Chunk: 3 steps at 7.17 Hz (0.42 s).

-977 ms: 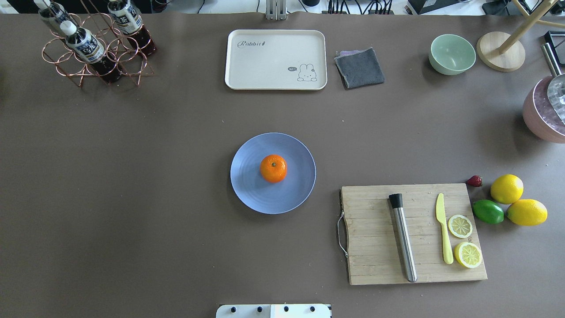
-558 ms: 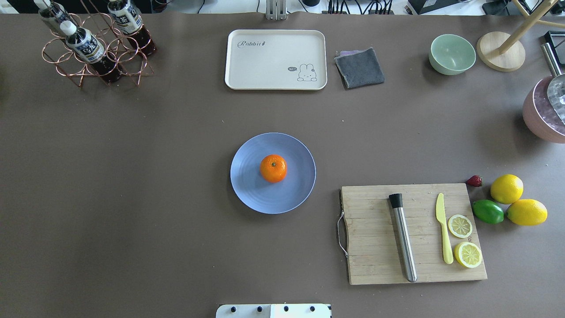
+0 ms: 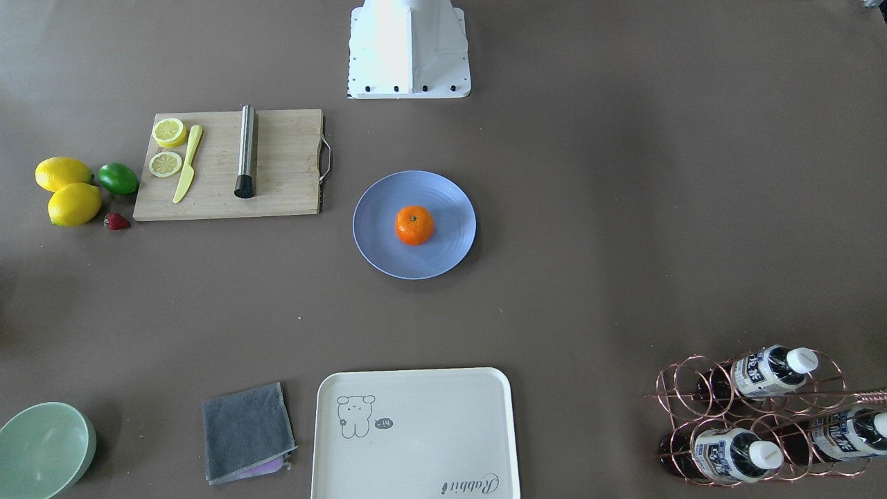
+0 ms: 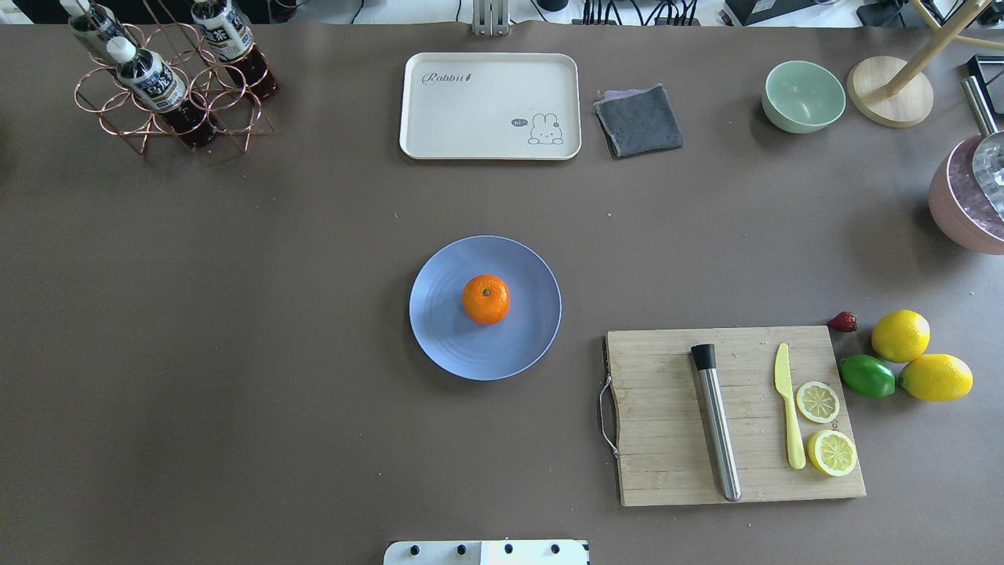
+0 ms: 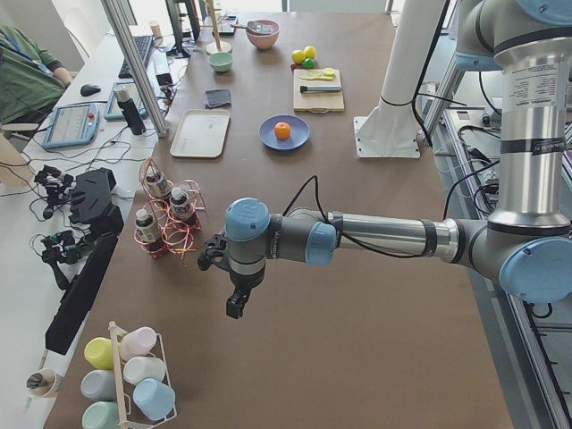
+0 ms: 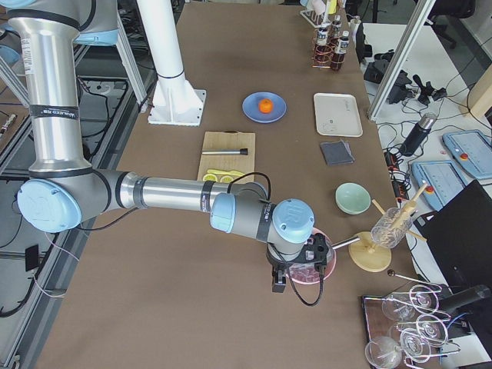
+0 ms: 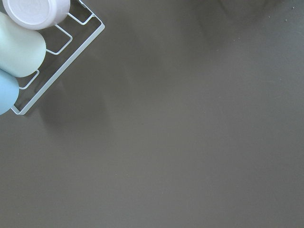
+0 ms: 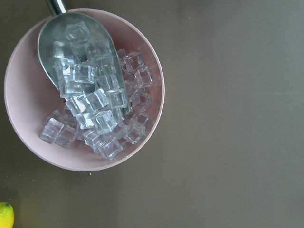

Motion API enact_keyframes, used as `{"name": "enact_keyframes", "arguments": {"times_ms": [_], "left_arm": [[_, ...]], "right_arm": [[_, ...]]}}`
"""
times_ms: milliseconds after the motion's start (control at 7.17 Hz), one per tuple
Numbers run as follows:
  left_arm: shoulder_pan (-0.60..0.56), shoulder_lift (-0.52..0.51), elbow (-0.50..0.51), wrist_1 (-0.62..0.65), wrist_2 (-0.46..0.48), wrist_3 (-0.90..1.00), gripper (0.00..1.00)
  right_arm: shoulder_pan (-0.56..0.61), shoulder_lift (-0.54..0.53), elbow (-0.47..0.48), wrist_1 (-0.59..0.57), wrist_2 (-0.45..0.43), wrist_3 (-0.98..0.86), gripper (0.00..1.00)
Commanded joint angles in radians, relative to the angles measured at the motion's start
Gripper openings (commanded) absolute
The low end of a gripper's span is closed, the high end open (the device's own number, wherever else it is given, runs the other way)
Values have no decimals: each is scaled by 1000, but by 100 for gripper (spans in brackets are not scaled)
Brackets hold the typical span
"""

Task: Pick orange to plate

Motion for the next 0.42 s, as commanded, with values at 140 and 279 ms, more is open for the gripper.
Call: {"name": "enact_keyframes", "arguments": {"times_ms": [140,279], "left_arm": [[0,-8,-1,-1,1,-2,98],[0,-11,0,-1,1,-2,98]], "right_arm": [[0,0,3,0,0,3,100],[0,0,3,0,0,5,100]]}}
